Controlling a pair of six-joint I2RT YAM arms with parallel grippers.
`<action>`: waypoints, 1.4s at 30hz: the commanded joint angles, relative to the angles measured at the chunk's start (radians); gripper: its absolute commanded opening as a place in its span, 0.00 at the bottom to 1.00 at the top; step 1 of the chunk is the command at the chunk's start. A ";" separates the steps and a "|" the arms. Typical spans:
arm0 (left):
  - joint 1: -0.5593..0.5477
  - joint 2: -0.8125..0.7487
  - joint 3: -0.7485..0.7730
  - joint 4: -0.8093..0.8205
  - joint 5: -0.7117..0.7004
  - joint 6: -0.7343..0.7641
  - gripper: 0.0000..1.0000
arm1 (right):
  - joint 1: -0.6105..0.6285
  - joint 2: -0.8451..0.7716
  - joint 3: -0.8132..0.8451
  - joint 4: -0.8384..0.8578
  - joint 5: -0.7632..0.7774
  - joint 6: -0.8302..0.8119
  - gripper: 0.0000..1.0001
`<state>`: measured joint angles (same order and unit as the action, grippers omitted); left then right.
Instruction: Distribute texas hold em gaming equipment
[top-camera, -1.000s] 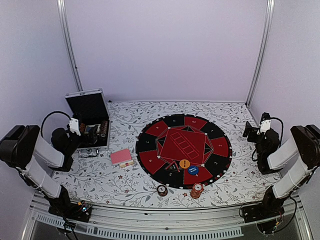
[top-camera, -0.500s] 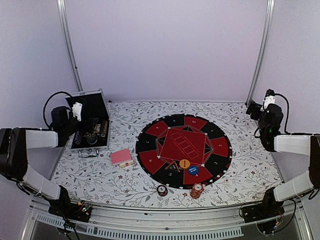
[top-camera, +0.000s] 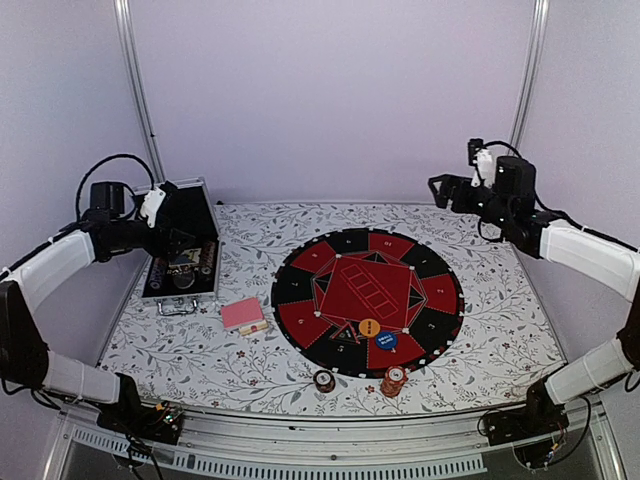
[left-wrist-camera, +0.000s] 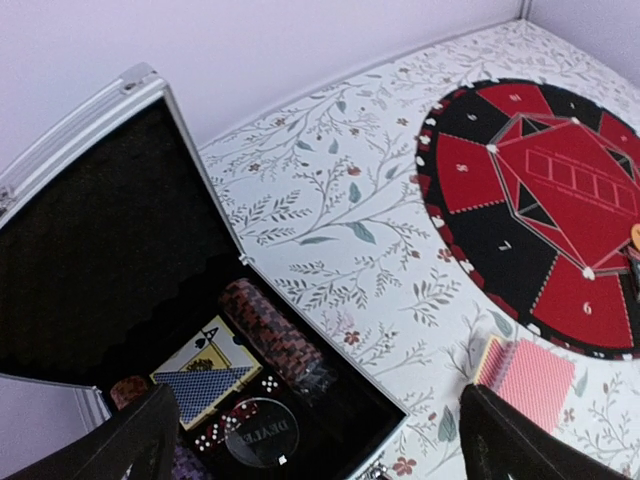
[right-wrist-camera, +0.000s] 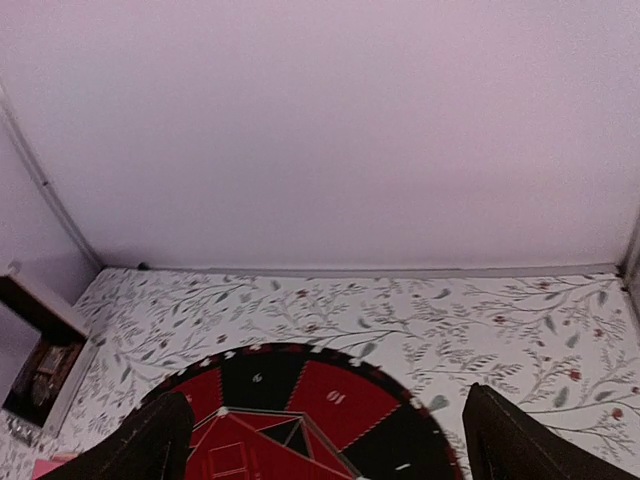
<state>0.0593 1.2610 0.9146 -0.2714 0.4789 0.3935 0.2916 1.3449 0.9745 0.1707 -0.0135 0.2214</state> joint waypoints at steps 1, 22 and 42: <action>0.005 -0.051 0.009 -0.269 0.059 0.153 1.00 | 0.220 0.117 0.109 -0.220 -0.096 -0.067 0.95; 0.005 -0.118 0.045 -0.433 0.017 0.188 1.00 | 0.637 0.462 0.263 -0.521 -0.087 -0.067 0.80; 0.004 -0.094 0.098 -0.442 0.045 0.182 1.00 | 0.691 0.549 0.244 -0.644 -0.081 -0.103 0.71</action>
<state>0.0593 1.1641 0.9829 -0.6888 0.5053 0.5739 0.9722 1.8687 1.2179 -0.4335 -0.1074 0.1364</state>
